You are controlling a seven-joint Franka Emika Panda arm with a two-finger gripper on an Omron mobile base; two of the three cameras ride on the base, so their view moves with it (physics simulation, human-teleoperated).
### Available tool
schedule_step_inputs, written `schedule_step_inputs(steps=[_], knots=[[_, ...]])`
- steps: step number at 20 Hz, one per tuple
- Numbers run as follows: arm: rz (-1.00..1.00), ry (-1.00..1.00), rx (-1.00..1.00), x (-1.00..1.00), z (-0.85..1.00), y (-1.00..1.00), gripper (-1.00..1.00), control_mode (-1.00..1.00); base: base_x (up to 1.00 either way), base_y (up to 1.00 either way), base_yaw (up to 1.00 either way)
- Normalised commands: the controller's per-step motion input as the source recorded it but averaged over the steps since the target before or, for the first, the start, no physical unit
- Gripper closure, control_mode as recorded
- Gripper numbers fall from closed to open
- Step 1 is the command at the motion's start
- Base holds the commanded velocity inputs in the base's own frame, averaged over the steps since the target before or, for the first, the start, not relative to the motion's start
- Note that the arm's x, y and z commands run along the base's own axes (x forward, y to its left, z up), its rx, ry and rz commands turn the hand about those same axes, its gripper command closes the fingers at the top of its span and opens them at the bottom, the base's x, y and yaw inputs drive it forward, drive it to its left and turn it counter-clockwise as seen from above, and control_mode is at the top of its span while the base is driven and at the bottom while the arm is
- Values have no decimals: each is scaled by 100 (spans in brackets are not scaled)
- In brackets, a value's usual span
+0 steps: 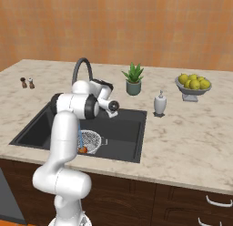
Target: Put the colander in the sink, put the apple in the colander, and turn on the sink faucet and pour water over the colander.
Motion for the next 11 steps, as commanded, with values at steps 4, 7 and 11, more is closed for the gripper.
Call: schedule_step_inputs(steps=[4, 7, 11], knots=[[-14, 3, 18, -18, 0, -93, 100, -100, 0, 0, 0], [0, 0, 17, -32, 7, -82, 100, -100, 0, 0, 0], [0, 0, 16, -32, 17, -74, 100, -100, 0, 0, 0]])
